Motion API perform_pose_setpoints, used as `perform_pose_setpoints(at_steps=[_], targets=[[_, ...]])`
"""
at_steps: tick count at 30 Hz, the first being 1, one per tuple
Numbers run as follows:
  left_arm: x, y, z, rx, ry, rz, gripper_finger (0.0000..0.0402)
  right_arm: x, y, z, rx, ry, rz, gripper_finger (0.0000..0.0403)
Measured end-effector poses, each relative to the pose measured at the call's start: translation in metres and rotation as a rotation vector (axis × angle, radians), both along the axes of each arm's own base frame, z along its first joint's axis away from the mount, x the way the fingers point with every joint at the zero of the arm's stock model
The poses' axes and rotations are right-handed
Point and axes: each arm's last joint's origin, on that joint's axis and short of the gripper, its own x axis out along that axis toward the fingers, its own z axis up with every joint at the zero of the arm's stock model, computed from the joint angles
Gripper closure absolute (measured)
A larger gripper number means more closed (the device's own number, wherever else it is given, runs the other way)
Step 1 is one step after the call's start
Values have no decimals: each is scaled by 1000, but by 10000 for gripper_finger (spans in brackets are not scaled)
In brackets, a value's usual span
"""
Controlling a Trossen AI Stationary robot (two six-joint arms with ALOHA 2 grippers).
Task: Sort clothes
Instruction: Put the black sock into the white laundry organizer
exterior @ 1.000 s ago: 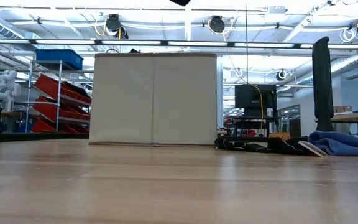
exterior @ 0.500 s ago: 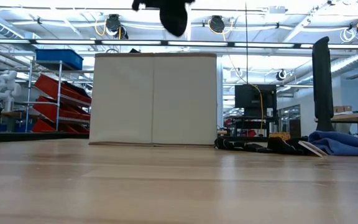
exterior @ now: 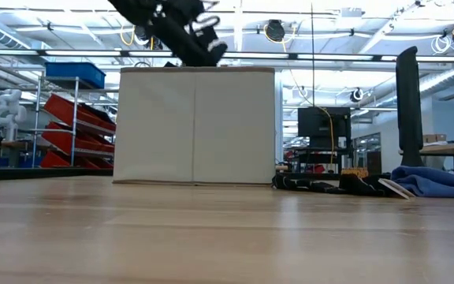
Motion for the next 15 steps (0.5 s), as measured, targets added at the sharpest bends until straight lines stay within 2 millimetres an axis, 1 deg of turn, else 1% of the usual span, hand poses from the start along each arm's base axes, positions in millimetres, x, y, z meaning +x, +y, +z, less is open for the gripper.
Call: perform_pose_setpoints(at_steps=[4, 9, 15], targets=[[9, 13, -21, -5, 62, 3, 401, 0, 0, 0, 0, 1, 0, 229], [16, 19, -43, -42, 121, 4, 401, 0, 0, 0, 0, 1, 0, 229], [18, 21, -53, -54, 169, 1, 399, 0, 0, 0, 0, 1, -1, 229]])
